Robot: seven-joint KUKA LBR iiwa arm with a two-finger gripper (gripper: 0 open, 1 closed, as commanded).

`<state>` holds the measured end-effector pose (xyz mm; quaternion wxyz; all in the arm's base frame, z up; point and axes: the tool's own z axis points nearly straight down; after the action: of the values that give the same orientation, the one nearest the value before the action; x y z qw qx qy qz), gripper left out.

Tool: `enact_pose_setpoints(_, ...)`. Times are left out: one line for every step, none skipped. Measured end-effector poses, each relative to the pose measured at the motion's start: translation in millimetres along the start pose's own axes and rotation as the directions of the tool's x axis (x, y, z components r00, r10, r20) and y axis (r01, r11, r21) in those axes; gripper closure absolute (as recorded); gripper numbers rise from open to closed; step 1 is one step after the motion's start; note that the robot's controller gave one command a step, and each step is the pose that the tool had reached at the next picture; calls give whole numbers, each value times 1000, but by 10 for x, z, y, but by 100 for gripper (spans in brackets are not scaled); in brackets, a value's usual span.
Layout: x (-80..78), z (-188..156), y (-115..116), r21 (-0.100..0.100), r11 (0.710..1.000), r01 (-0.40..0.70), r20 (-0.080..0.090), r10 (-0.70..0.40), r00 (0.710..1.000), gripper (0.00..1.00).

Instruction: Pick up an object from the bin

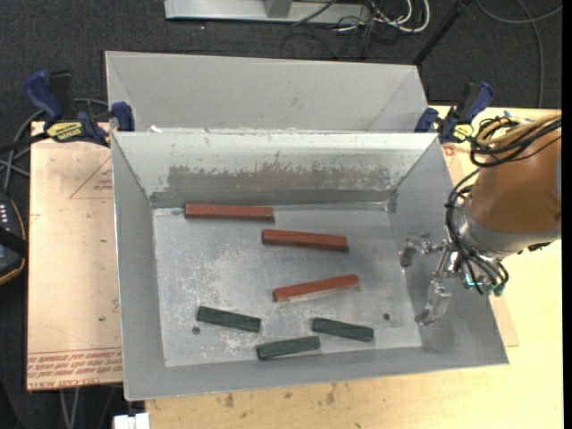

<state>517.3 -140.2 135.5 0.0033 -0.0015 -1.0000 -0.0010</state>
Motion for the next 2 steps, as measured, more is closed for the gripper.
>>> enact_pose_setpoints(-239,687,742,-2,991,131,4,-131,991,0)
enact_pose_setpoints(-245,656,699,2,992,125,7,-125,992,100)
